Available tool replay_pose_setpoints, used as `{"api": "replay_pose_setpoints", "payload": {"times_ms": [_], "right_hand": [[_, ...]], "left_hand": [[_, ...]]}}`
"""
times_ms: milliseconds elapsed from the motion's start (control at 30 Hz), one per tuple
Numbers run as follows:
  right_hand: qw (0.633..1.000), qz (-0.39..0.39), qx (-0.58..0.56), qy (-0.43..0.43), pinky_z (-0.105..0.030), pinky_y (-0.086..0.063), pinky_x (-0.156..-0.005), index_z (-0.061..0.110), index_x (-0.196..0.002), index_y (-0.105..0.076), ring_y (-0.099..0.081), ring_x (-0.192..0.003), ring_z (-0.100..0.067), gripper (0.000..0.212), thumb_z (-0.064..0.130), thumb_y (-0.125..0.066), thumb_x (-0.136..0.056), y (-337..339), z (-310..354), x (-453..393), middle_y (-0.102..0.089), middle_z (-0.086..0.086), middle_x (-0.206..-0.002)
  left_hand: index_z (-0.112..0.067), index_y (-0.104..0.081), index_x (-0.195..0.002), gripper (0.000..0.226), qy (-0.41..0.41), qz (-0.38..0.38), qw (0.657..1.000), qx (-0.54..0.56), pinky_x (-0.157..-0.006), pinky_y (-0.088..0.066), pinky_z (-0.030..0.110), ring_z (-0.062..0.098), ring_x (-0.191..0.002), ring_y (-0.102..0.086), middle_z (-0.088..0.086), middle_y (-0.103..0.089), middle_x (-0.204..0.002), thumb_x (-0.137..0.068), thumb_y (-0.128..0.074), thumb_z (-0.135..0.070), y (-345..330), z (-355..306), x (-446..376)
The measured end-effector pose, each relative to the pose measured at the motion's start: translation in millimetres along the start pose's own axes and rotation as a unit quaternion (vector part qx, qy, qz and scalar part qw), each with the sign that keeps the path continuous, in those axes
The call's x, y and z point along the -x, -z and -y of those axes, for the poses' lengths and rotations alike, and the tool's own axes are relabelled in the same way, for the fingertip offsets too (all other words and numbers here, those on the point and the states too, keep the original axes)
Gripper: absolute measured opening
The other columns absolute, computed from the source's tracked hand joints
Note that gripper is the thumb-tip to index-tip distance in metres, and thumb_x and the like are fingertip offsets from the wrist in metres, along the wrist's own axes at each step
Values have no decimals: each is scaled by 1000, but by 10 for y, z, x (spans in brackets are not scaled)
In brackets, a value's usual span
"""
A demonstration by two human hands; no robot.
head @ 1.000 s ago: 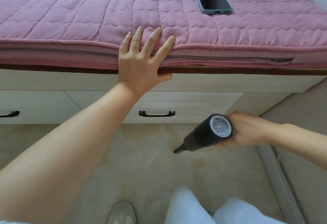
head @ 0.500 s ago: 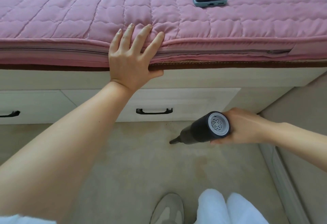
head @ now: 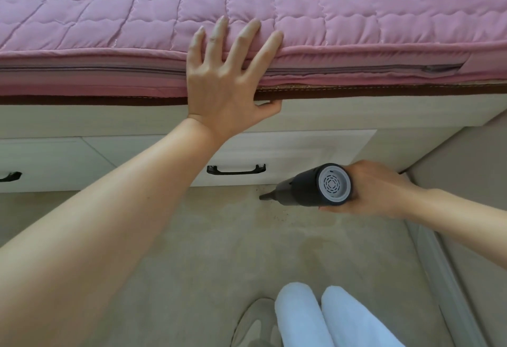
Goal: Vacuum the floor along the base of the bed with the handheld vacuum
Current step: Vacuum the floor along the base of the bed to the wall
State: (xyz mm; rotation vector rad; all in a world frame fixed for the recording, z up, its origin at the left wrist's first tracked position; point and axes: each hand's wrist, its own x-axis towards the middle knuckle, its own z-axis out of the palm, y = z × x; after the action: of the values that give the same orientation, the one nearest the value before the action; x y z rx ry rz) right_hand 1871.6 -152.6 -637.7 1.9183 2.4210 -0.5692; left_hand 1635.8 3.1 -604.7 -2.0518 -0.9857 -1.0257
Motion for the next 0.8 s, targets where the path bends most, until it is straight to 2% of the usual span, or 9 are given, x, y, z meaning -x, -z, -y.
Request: {"api": "replay_pose_setpoints", "payload": {"times_ms": [167, 367, 600, 800], "right_hand": [[1000, -9, 0, -12, -26, -47, -66, 39, -112, -53, -63, -86, -15, 52, 66, -65, -69, -27, 1, -21, -68, 13, -96], [1000, -14, -3, -4, -32, -51, -71, 37, -117, -51, -63, -87, -17, 55, 66, -62, -71, -62, 42, -103, -68, 10, -100], [999, 13, 44, 14, -29, -45, -64, 34, -102, -47, -61, -81, -18, 39, 60, -58, -75, -63, 45, -84, -66, 11, -92], [999, 14, 29, 18, -31, -48, -67, 31, -104, -47, -61, -82, -20, 40, 58, -59, -76, -136, 146, -122, -66, 10, -93]], "left_hand": [[-28, -63, -136, 71, -5, -11, 1000, -8, -102, -45, 61, 42, -122, -60, 6, -64, -135, -75, -62, -63, -96, -150, -23], [-29, -64, -131, 78, -21, -33, 998, -59, -99, -50, 56, 36, -115, -64, 3, -66, -129, -67, -66, -75, -178, -126, 21], [-29, -63, -130, 81, -16, -44, 997, -55, -98, -50, 55, 36, -114, -65, 3, -67, -127, -66, -67, -79, -210, -139, 39], [-30, -54, -134, 87, -18, -48, 997, -56, -99, -49, 54, 35, -115, -64, 3, -67, -128, -65, -65, -83, -217, -131, 44]]}}
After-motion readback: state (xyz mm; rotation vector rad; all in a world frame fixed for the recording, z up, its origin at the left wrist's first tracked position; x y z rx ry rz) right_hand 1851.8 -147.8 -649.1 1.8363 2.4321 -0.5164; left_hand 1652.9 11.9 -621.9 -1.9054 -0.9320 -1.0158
